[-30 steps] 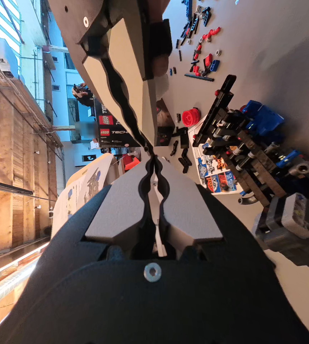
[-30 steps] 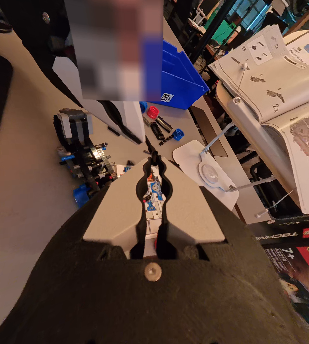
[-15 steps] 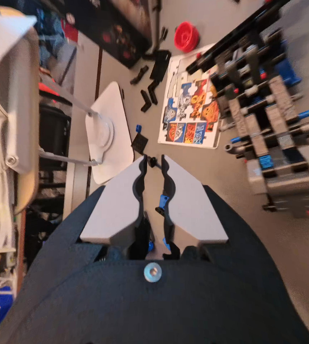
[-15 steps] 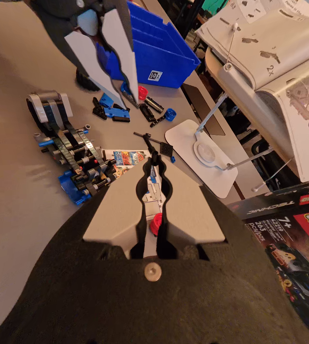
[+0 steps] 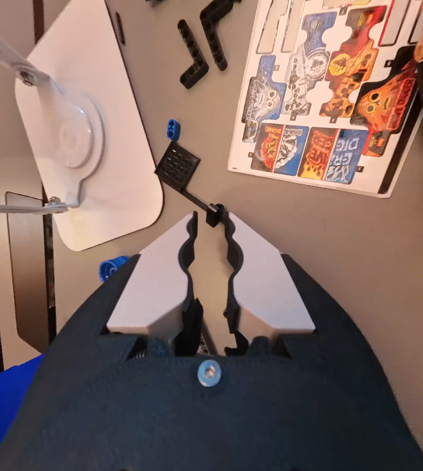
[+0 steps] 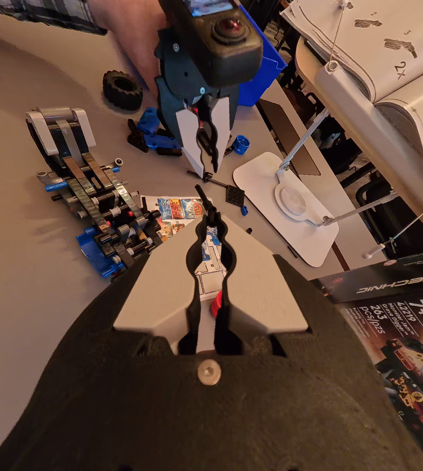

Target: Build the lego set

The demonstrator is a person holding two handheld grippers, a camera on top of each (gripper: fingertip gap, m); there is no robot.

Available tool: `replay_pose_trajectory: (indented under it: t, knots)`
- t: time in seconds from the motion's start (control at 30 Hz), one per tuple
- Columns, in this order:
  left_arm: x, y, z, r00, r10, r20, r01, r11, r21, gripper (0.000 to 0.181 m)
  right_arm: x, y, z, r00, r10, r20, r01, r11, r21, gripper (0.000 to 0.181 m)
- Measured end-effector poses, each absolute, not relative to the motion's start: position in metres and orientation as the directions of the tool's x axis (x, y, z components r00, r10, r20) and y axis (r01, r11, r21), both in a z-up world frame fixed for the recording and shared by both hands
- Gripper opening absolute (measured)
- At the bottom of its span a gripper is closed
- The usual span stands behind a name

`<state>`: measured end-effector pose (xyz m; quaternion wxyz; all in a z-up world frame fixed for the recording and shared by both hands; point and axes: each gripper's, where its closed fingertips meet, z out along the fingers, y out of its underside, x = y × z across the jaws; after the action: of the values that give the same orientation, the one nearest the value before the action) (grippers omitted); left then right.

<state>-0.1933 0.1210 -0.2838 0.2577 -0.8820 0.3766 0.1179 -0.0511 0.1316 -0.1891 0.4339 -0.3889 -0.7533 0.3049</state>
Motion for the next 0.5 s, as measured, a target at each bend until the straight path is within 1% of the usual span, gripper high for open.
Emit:
replay_pose_trajectory:
  t: [0.1, 0.2, 0.27, 0.33, 0.4, 0.43, 0.5]
  knots:
    - [-0.197, 0.123, -0.289, 0.681, -0.603, -0.415, -0.732, -0.583, -0.354, 0.009, -0.052, 0.133, -0.190, -0.314, 0.854, 0.416, 0.322, 0.508, -0.799, 0.005]
    - [-0.191, 0.126, -0.283, 0.716, -0.574, -0.398, -0.698, -0.577, -0.424, 0.009, -0.053, 0.135, -0.188, -0.297, 0.860, 0.416, 0.321, 0.500, -0.804, 0.005]
    - [-0.182, 0.128, -0.270, 0.766, -0.536, -0.354, -0.637, -0.562, -0.528, 0.008, -0.055, 0.137, -0.184, -0.277, 0.869, 0.409, 0.312, 0.484, -0.817, 0.005]
    - [-0.166, 0.131, -0.247, 0.831, -0.493, -0.256, -0.517, -0.518, -0.681, 0.008, -0.057, 0.138, -0.179, -0.245, 0.881, 0.404, 0.295, 0.465, -0.835, 0.005]
    - [-0.148, 0.132, -0.216, 0.877, -0.467, -0.113, -0.342, -0.442, -0.829, 0.009, -0.059, 0.135, -0.171, -0.224, 0.892, 0.392, 0.268, 0.443, -0.855, 0.006]
    - [-0.141, 0.131, -0.199, 0.887, -0.461, -0.025, -0.232, -0.399, -0.887, 0.009, -0.060, 0.134, -0.167, -0.211, 0.897, 0.388, 0.254, 0.433, -0.865, 0.005]
    - [-0.130, 0.126, -0.170, 0.874, -0.468, 0.130, -0.034, -0.327, -0.945, 0.009, -0.062, 0.132, -0.160, -0.182, 0.908, 0.378, 0.227, 0.413, -0.882, 0.005]
